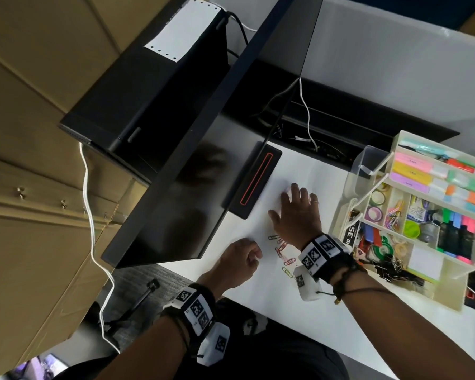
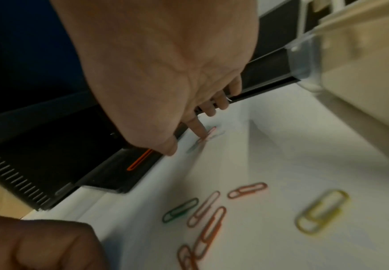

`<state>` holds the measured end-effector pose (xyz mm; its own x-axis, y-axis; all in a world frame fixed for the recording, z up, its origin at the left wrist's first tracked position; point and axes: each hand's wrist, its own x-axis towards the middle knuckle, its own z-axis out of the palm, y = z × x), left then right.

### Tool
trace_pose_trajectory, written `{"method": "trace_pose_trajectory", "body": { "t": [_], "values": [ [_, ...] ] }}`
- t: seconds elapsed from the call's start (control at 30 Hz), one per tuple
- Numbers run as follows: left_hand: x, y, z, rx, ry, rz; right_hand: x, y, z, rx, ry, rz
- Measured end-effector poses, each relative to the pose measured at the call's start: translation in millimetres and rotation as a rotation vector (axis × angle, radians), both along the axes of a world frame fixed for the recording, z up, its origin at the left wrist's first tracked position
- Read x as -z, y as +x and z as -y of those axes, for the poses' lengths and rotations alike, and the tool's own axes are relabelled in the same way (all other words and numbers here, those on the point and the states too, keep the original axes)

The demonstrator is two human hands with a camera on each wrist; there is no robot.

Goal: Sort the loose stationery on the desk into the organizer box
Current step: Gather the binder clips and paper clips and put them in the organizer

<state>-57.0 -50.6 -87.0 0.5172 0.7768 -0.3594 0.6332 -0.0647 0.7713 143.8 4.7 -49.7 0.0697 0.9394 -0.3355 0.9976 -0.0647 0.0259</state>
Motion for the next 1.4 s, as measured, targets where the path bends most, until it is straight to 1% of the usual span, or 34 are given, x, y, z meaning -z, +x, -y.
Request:
{"method": "trace_pose_trajectory", "body": {
  "t": [0.07,0.13,0.2,0.27,0.47,0.53,0.57,0.63,0.7,0.77,0.87,0.9,0.97,1.07,1.13,1.3,1.4],
  "values": [
    [0.5,-0.2,-0.9,-0.003,-0.011,0.002,1.0,9.8,6.6,0.041,0.074,-0.123],
    [-0.3,-0.3,-1.2,0.004,-0.005,0.006,5.4,23.7,10.1,0.099,0.024,-0.272],
    [-1.5,-0.5,-1.6,0.007,-0.004,0.014,10.5,35.8,16.9,0.133,-0.049,-0.344],
    [-2.1,-1.0,-2.9,0.006,-0.011,0.022,15.9,39.7,27.2,0.115,-0.047,-0.335],
    [-5.8,2.2,-8.6,0.008,-0.028,0.013,16.0,20.3,63.3,0.042,0.000,-0.403],
    [-7.4,6.2,-11.4,0.014,0.008,0.012,13.5,16.2,74.7,0.025,0.001,-0.407],
    [-8.4,9.0,-12.9,0.030,0.062,-0.002,12.4,14.1,80.2,0.031,0.014,-0.412],
    [-11.4,18.2,-18.4,0.098,0.212,-0.070,10.6,10.2,92.7,0.092,0.085,-0.435],
    [-15.2,31.3,-26.5,0.194,0.363,-0.090,11.2,8.1,109.7,0.153,0.164,-0.434],
    [-14.5,45.0,-36.5,0.284,0.452,-0.102,12.2,8.4,130.8,0.208,0.164,-0.427],
    [-7.8,58.0,-46.8,0.329,0.387,-0.199,17.3,8.9,156.0,0.264,0.096,-0.391],
    [-6.3,60.4,-48.1,0.345,0.361,-0.224,20.4,9.1,160.1,0.268,0.100,-0.380],
    [-6.5,62.0,-47.1,0.397,0.348,-0.223,29.9,11.6,161.7,0.273,0.185,-0.401],
    [-6.5,55.7,-38.5,0.507,0.390,-0.130,42.4,17.2,153.2,0.286,0.329,-0.516],
    [-5.1,50.9,-31.5,0.509,0.376,-0.070,44.2,18.6,143.7,0.277,0.381,-0.589],
    [-6.0,59.7,-25.3,0.446,0.453,0.020,41.8,10.8,122.6,0.245,0.363,-0.574],
    [-7.1,63.5,-29.8,0.421,0.454,-0.001,37.4,10.2,117.3,0.234,0.352,-0.566]
  ]
}}
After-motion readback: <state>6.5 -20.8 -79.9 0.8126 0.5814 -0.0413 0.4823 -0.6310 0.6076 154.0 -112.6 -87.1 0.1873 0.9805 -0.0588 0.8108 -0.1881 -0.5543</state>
